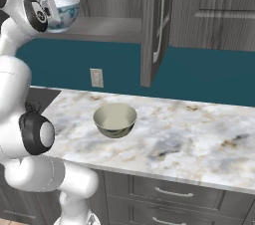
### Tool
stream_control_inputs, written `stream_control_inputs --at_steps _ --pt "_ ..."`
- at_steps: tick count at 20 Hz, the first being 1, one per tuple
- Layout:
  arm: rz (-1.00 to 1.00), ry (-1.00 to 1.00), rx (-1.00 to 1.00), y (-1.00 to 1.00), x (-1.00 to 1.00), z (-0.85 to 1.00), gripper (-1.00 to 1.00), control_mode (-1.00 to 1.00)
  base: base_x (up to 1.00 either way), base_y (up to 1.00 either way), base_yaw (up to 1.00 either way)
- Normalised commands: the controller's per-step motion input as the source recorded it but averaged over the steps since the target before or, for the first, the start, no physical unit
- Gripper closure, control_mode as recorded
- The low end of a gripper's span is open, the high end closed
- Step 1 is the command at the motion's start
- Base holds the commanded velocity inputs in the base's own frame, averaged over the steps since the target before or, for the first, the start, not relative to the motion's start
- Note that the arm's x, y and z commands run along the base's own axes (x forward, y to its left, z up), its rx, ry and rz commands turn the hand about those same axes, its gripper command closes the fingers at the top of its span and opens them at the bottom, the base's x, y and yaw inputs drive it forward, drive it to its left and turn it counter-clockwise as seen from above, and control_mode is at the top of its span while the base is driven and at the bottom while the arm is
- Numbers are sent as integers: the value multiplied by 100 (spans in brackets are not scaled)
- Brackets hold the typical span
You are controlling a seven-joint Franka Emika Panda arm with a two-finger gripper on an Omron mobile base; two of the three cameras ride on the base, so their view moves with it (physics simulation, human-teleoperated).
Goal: Open the cabinet. Pick the bowls from the counter and place them in the cabinet. Then close the cabinet.
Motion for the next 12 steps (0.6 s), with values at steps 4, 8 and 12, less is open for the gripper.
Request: stream_control_inputs --at_steps 4,8,12 --pt "-2 -9 6 -62 -39 0 -100 -100 0 0 0" --pt "-3 0 12 -60 -62 23 -100 -100 0 0 0" --pt "-12 32 10 -33 -100 13 -100 -100 0 0 0"
